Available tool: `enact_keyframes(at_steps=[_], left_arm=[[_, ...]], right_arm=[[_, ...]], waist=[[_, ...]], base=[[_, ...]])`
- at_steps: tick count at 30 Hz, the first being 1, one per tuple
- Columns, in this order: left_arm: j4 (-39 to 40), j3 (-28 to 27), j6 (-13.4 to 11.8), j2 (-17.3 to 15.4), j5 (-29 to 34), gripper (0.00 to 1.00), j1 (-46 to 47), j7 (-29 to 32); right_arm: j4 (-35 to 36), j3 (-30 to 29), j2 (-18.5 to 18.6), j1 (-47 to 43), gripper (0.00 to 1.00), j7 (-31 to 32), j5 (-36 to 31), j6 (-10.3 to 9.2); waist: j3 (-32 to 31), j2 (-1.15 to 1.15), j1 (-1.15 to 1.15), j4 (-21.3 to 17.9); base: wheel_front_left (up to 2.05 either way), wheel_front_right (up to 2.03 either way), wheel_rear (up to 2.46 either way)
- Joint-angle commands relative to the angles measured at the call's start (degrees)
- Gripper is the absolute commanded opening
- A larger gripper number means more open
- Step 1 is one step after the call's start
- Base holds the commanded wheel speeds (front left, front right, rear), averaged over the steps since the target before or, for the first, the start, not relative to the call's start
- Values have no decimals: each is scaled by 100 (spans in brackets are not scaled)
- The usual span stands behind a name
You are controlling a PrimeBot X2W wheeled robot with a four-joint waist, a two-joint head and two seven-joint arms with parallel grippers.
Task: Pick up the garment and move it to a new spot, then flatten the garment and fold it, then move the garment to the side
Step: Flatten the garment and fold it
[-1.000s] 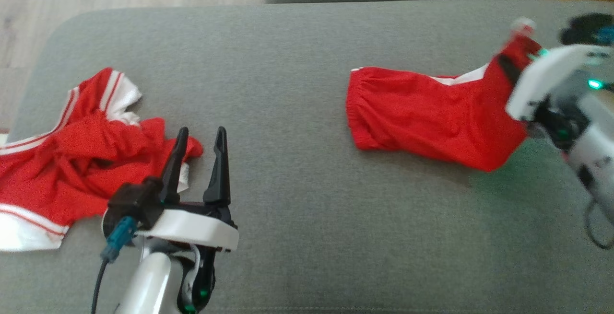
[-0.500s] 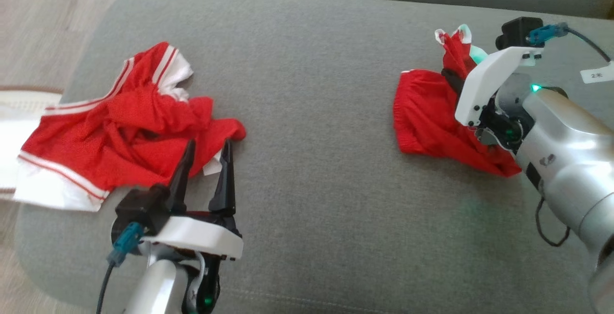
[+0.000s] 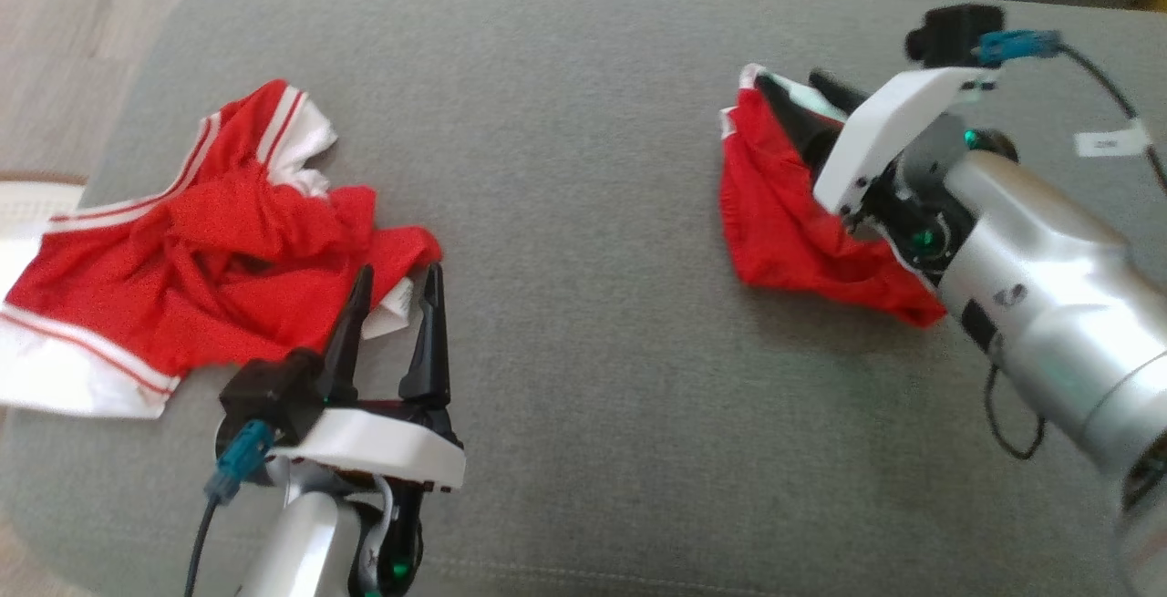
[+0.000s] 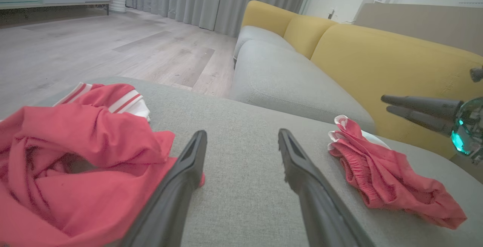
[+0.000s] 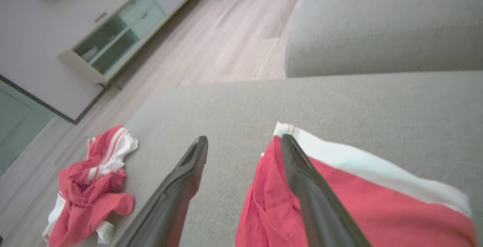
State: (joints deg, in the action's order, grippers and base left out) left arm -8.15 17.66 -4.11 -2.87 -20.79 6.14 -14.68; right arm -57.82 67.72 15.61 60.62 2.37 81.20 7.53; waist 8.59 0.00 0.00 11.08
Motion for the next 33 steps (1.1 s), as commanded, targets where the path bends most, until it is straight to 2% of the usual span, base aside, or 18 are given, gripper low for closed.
enact_keyframes(at_steps=[1,3,4,7,10,14,15,16,17,27,30,33], left_arm=[[184,-202,-31,-1,-9,100,212,-31],[184,-223,-30,-1,-1,100,189,-31],[191,-246,-30,-1,8,100,160,-31],[209,-258,-15,-1,15,100,122,-31],[212,-249,3,-1,9,100,127,-31],[205,-224,27,-1,13,100,160,-31],[202,-210,34,-1,15,100,174,-31],[196,-204,40,-1,22,100,190,-32],[191,-201,42,-1,31,100,207,-32],[132,-263,40,-1,47,100,193,-32],[126,-311,45,-1,57,100,169,-32],[143,-379,43,-1,77,100,135,-32]], right_arm=[[151,-126,185,103,100,-232,49,-4],[265,-247,401,64,100,-574,89,-4],[244,-335,623,-26,100,-821,122,-4],[16,-348,866,-207,100,-937,127,-4],[-235,-330,927,-381,100,-996,130,-4],[-470,-323,792,-532,100,-924,195,-4],[-506,-307,751,-564,63,-857,208,-4],[-539,-292,714,-583,39,-806,215,-4],[-573,-271,679,-599,0,-752,214,-4],[-390,96,169,-948,0,189,217,-4],[-50,169,-43,-1099,0,362,255,-4],[530,216,-191,-1221,0,264,253,-4]], waist=[[-68,0,0,-107],[-113,0,0,-192],[-155,0,0,-265],[-163,0,0,-342],[-152,0,0,-367],[-106,0,0,-354],[-92,0,0,-333],[-74,0,0,-310],[-57,0,0,-280],[-89,0,0,-14],[-135,0,0,-4],[-179,0,0,-63]], base=[[0,0,0],[0,0,0],[0,0,0],[0,0,0],[0,0,0],[0,0,0],[0,0,0],[0,0,0],[0,0,0],[0,0,0],[0,0,0],[0,0,0]])
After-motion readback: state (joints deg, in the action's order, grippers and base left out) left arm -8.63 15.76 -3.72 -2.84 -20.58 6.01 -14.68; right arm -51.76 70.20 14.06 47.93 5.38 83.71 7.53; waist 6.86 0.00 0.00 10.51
